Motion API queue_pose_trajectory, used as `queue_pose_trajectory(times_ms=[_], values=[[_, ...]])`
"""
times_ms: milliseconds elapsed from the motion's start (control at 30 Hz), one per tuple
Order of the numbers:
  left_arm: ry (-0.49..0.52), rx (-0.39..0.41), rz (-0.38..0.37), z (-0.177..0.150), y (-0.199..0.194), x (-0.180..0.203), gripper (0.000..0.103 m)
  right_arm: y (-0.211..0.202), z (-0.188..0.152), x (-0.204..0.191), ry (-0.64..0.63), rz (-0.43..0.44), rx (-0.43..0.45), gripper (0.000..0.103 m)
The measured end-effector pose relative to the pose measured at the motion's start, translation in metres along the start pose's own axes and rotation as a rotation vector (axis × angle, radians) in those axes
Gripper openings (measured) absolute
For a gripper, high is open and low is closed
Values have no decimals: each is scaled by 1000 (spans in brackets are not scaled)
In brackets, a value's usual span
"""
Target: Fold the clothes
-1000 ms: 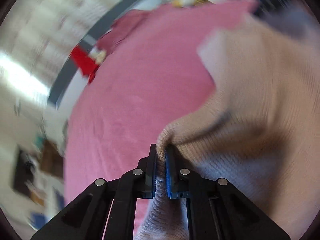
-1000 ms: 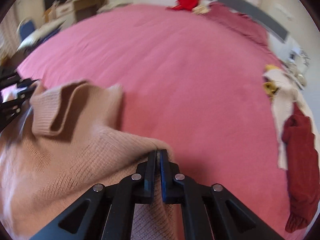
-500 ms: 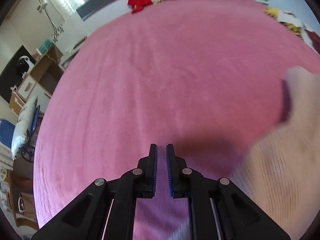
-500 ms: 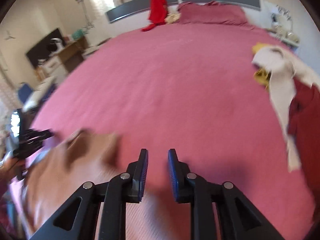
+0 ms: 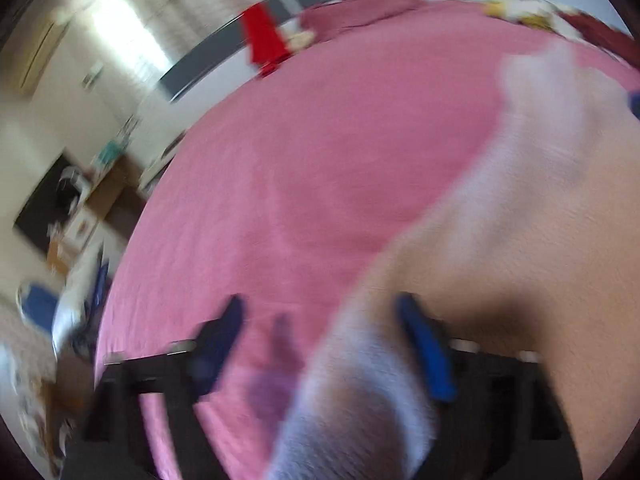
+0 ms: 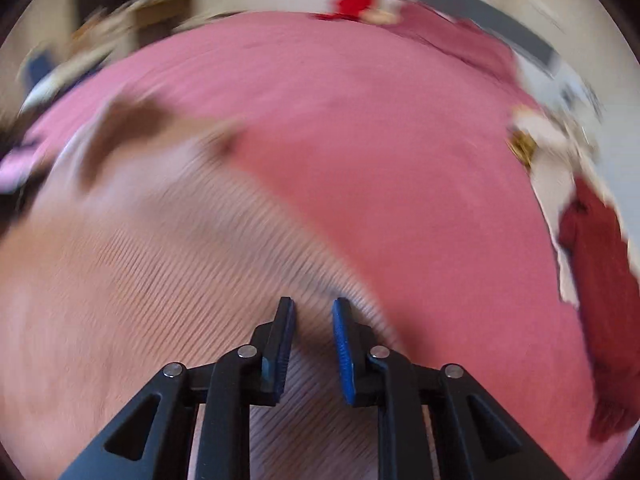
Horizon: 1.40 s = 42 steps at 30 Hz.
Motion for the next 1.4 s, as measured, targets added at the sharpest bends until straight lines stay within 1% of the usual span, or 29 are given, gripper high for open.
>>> queue_pose_trajectory(times_ms=[67,100,133,167,200,267,333,367,433,500,533,600,667,733,767,800,833,867,900,933,967,1000,1067,1100,1167,1233,1300,1367,1400], values=[[-70,-51,-57,6,7,-13,96,4,8,8,13,23,-16,13],[-110,-77,-95,10,7,-20,96,0,8,7,-10,15,-20,14],[-150,-95,-131,14,6,-26,96,-7,7,7,-20,10,-17,14],[-194,-95,-166,16,0,-33,96,-21,2,9,-1,21,7,17],[-241,-84,-205,15,-9,-42,96,-39,-8,13,37,52,47,20],[-329,-66,-254,12,-28,-62,96,-75,-28,19,105,105,113,21],[-422,-70,-325,8,-45,-83,96,-104,-57,23,151,128,125,21],[-468,-72,-359,4,-55,-92,96,-117,-75,27,176,126,120,22],[-523,-65,-394,-4,-67,-105,96,-142,-122,39,231,80,78,22],[-559,-47,-422,-26,-99,-105,96,-164,-166,49,284,38,32,22],[-575,-34,-430,-41,-117,-104,96,-171,-188,52,298,30,-3,22],[-608,-8,-443,-70,-149,-101,96,-179,-226,57,308,9,-66,22],[-639,8,-446,-86,-167,-100,96,-168,-257,72,293,-14,-162,22],[-673,-3,-441,-100,-171,-93,96,-157,-280,98,258,-74,-268,20],[-702,-4,-444,-109,-176,-93,96,-153,-287,113,252,-99,-296,19],[-727,-9,-447,-116,-181,-93,96,-154,-287,135,263,-153,-290,16],[-745,-18,-449,-122,-184,-92,96,-158,-286,160,276,-256,-285,15],[-759,-25,-447,-128,-187,-92,96,-161,-284,180,290,-341,-285,15],[-770,-31,-438,-133,-190,-90,96,-164,-283,201,328,-395,-285,17],[-780,-36,-430,-138,-193,-88,96,-168,-284,218,384,-415,-289,17],[-791,-41,-421,-144,-195,-87,96,-173,-284,226,437,-416,-296,18],[-794,-43,-419,-148,-198,-84,96,-179,-282,228,471,-402,-278,21],[-779,-40,-422,-151,-200,-79,96,-196,-270,210,467,-321,-180,23],[-765,-46,-421,-152,-200,-75,96,-201,-265,189,430,-246,-142,24],[-743,-61,-426,-154,-198,-69,96,-203,-260,135,370,-29,-101,25],[-711,-83,-417,-154,-194,-63,96,-197,-263,86,365,169,-100,25],[-710,-101,-426,-157,-190,-61,96,-192,-267,38,369,354,-102,25],[-736,-109,-434,-161,-189,-63,96,-184,-272,0,414,481,-124,25],[-737,-107,-432,-164,-190,-65,96,-181,-273,-14,437,524,-144,25]])
Point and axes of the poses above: each gripper's, at about its wrist camera, not at the fingertips, and y roughly the way its jaws point, x to its right, z to its top, the point moved 3 cm from there along y, roughly the way its jaws point, and after that the axes turned 8 degrees about -y, right-handed, at the moved point
